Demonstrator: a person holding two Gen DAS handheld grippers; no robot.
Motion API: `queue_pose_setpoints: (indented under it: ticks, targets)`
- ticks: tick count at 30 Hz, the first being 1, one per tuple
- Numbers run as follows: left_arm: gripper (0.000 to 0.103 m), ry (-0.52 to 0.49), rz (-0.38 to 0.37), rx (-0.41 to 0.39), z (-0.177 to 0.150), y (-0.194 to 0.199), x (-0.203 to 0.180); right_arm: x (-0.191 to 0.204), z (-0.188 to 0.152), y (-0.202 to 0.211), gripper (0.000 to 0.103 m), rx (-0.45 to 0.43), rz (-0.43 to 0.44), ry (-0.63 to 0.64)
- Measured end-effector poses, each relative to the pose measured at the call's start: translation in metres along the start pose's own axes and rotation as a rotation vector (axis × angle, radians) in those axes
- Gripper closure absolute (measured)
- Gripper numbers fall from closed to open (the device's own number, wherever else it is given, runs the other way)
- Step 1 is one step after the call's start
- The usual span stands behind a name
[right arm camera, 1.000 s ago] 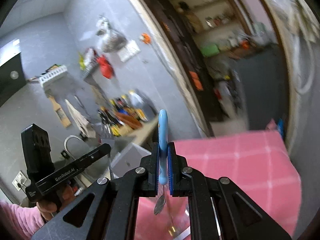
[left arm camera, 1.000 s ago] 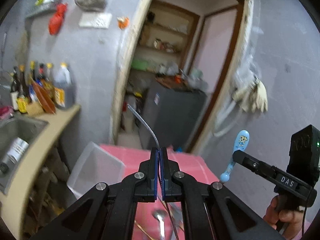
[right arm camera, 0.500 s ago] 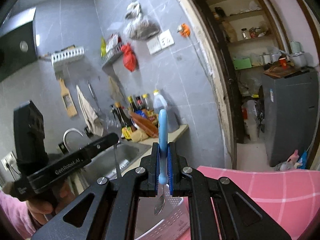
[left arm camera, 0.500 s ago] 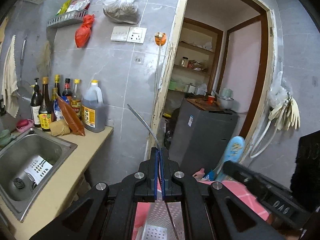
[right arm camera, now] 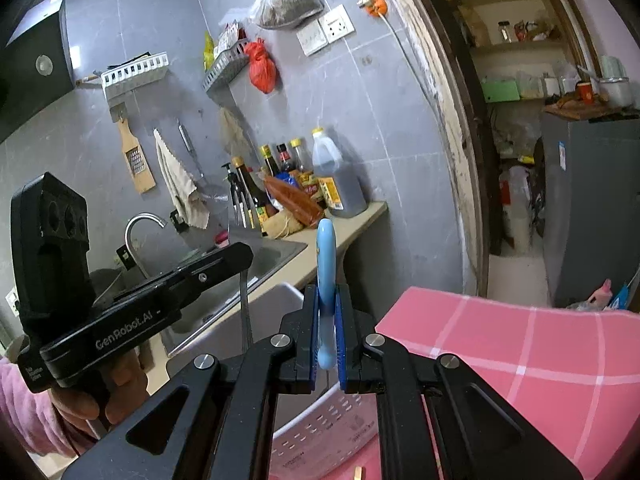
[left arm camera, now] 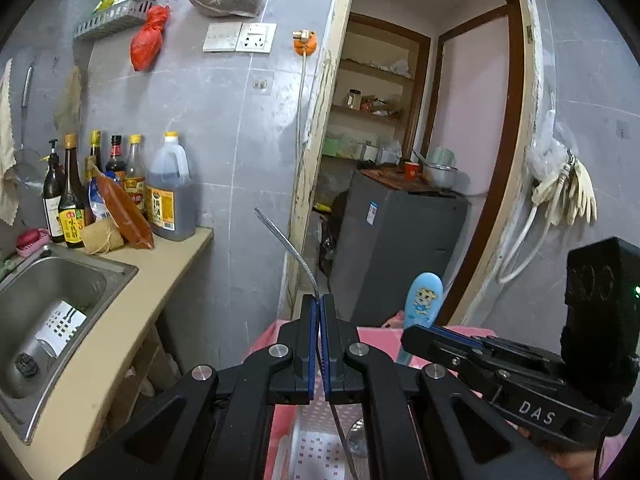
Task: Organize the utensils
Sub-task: 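Carry both held utensils over the white caddy and open both tools to drop them in, then move both open tools back to the utensil pile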
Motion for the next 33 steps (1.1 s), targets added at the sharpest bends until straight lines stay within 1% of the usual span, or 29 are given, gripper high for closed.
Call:
queue_pose_setpoints:
  ticks: [5,8,9,11,14,16,17,20,22,23,25,26,27,28,29,31,32,33]
  targets:
    - [0.100,0.015,-0.041,0.053,-0.007,0.000,0.001,-0.002,-0.007,-0.002,0.094,0.016,0.019,-0.022]
    - [0.100,0.063,-0.075,0.101,-0.011,0.000,0.004,-0.004,-0.011,-0.002,0.094,0.029,0.023,-0.035]
    - [0.098,0.074,-0.084,0.108,-0.012,0.000,0.005,-0.005,-0.013,-0.002,0.093,0.033,0.020,-0.036]
    - [0.097,0.076,-0.094,0.129,-0.015,0.002,0.004,-0.007,-0.016,-0.002,0.092,0.041,0.017,-0.044]
    - [0.095,0.072,-0.100,0.126,-0.017,0.007,0.002,-0.007,-0.018,0.003,0.088,0.036,0.016,-0.052]
    - [0.094,0.079,-0.099,0.117,-0.015,0.012,0.002,-0.007,-0.017,0.006,0.082,0.028,0.011,-0.052]
    - [0.094,0.085,-0.098,0.114,-0.014,0.013,0.002,-0.006,-0.017,0.010,0.081,0.022,0.007,-0.053]
    - [0.089,0.093,-0.088,0.093,-0.011,0.020,0.002,-0.005,-0.013,0.022,0.075,-0.012,-0.016,-0.056]
    - [0.082,0.081,-0.076,0.070,-0.009,0.027,-0.001,-0.002,-0.009,0.034,0.065,-0.045,-0.048,-0.052]
    - [0.080,0.077,-0.073,0.062,-0.008,0.030,-0.003,-0.001,-0.006,0.042,0.062,-0.068,-0.078,-0.044]
    - [0.066,0.074,-0.065,0.045,-0.006,0.037,-0.008,0.002,-0.002,0.059,0.051,-0.111,-0.134,-0.024]
    - [0.061,0.077,-0.061,0.037,-0.006,0.040,-0.009,0.004,-0.002,0.070,0.048,-0.134,-0.168,-0.012]
    - [0.049,0.081,-0.053,0.023,-0.005,0.045,-0.011,0.005,0.000,0.079,0.044,-0.153,-0.190,-0.003]
    - [0.041,0.084,-0.045,0.004,-0.005,0.050,-0.014,0.008,0.001,0.090,0.038,-0.173,-0.223,0.011]
    - [0.038,0.082,-0.035,-0.019,-0.005,0.057,-0.016,0.010,0.003,0.099,0.034,-0.189,-0.251,0.022]
    - [0.028,0.065,-0.021,-0.050,-0.006,0.068,-0.025,0.015,0.006,0.119,0.021,-0.223,-0.293,0.038]
    - [0.025,0.059,-0.017,-0.062,-0.007,0.073,-0.028,0.017,0.005,0.132,0.018,-0.245,-0.319,0.048]
    - [0.021,0.052,-0.014,-0.076,-0.008,0.079,-0.033,0.020,0.006,0.140,0.012,-0.256,-0.331,0.055]
Point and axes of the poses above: each gripper's, at about its wrist camera, not at the fingertips, and y roughly against the way its jaws point, x to its left, z to its top, the point moved 5 cm from there along -y, roughly the way its jaws point, and after that the axes turned 10 degrees about z, right-handed, at the moved point
